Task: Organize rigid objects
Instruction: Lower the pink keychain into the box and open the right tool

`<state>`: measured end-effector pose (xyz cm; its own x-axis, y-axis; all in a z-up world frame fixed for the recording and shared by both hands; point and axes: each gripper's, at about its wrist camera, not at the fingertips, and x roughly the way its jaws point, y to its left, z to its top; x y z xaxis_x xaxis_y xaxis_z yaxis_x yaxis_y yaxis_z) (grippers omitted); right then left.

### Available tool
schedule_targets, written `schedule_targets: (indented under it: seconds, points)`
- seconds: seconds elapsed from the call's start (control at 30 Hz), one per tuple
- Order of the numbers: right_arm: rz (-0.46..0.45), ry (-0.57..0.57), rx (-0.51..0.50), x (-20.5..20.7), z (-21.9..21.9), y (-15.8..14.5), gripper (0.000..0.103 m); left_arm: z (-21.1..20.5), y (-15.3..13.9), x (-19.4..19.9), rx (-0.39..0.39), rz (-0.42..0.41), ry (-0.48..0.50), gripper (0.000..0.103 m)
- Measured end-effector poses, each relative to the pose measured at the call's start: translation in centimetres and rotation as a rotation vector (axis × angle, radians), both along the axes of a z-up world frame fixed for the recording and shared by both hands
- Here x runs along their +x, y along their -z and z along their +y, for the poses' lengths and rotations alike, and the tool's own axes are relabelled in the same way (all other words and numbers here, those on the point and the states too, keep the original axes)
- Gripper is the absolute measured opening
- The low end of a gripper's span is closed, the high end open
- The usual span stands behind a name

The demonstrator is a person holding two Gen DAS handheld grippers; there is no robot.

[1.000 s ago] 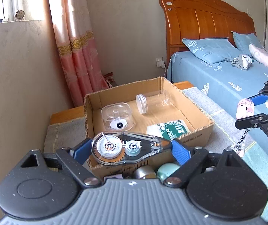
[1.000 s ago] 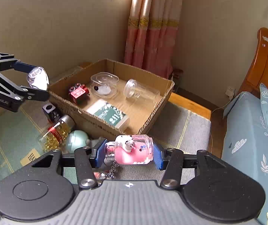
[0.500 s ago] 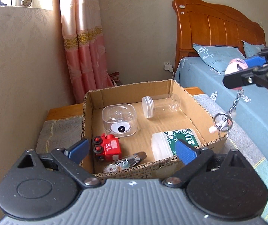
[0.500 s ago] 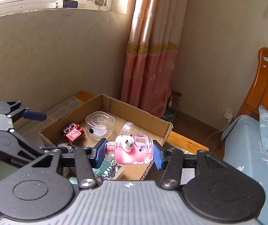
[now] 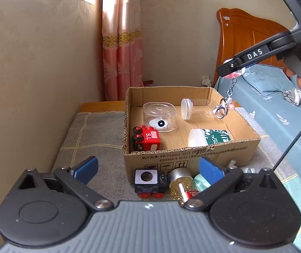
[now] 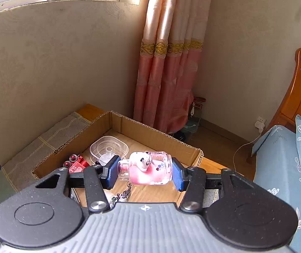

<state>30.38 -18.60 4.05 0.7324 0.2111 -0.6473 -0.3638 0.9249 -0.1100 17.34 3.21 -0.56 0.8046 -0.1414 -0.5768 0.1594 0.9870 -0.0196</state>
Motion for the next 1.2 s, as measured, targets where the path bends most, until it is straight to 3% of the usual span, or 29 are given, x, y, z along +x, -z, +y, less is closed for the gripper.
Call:
schedule_targets:
  seconds: [0.07,0.13,0.2,0.37,0.77,1.2]
  points:
    - [0.002,0.015,-0.004,0.6,0.4,0.0,0.056,0.5,-0.1,-0.3,0.003,-0.013,-0.014,0.102]
    - [0.000,0.019,0.000,0.7,0.8,-0.1,0.062,0.8,-0.3,-0.5,0.004,-0.021,-0.027,0.102]
    - [-0.016,0.024,0.004,0.4,1.0,-0.3,0.085,1.3,-0.2,-0.7,0.002,-0.025,-0.031,0.102]
    - [-0.032,0.031,-0.009,-1.3,1.6,-0.6,0.099,1.7,0.1,-1.0,0.001,-0.017,-0.020,0.102]
    - [0.017,0.120,-0.014,-5.5,1.4,2.1,0.103,1.5,0.5,-1.9,0.023,-0.004,0.010,0.102]
    - [0.107,0.393,0.095,-9.5,0.2,10.7,0.103,1.9,2.3,-1.9,0.037,0.039,0.019,0.102]
